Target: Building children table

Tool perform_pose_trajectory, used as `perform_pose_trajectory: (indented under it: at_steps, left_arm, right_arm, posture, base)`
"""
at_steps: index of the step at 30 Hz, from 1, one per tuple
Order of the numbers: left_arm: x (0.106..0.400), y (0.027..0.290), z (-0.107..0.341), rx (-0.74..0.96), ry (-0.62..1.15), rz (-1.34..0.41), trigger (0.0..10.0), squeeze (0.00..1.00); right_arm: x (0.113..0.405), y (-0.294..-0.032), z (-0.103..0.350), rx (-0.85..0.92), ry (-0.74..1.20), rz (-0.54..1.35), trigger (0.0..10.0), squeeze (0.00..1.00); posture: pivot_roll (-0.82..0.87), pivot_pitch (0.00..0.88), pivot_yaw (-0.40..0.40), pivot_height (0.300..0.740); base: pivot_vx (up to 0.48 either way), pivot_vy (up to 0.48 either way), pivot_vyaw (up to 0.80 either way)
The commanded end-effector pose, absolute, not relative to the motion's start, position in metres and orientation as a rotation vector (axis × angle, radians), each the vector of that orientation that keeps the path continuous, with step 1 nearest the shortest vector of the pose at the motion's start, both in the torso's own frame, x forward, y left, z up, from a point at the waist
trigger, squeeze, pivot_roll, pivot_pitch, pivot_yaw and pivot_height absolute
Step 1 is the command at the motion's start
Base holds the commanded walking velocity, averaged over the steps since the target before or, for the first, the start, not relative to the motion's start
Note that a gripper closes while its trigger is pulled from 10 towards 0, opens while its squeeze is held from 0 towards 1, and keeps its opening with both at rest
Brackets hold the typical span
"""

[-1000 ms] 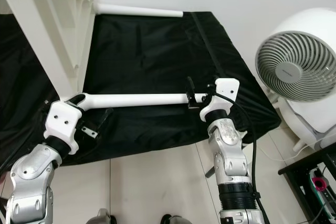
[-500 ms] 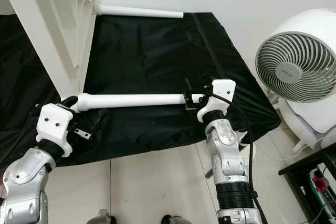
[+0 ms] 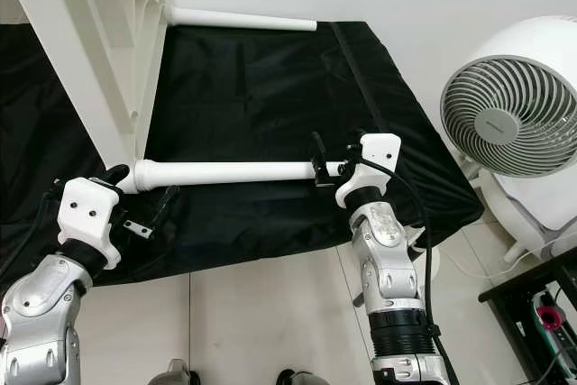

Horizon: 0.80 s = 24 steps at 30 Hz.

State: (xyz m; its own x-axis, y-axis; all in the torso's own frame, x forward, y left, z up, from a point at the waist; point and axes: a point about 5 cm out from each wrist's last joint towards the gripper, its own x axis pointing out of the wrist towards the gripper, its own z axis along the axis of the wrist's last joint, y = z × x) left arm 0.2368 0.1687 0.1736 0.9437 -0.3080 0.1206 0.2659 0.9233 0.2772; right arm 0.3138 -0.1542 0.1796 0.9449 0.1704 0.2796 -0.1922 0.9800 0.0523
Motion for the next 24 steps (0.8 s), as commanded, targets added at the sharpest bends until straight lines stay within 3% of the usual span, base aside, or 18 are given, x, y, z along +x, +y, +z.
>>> perform_pose_trajectory:
  at_steps: [1,24]
  left_arm:
    - [0.242,0.161,0.173,0.125,-0.187,-0.122,10.0,0.0]
    - [0.242,0.152,0.171,0.115,-0.174,-0.221,10.0,0.0]
  right_arm:
    - [0.314,-0.157,0.178,0.076,-0.279,0.171,10.0,0.0]
    - [0.313,-0.16,0.18,0.072,-0.285,0.158,10.0,0.0]
  posture:
    - [0.19,0.121,-0.058,0.74]
    - [0.19,0.119,-0.055,0.74]
  base:
    - [0.0,0.0,0.0]
    - [0.0,0.0,0.0]
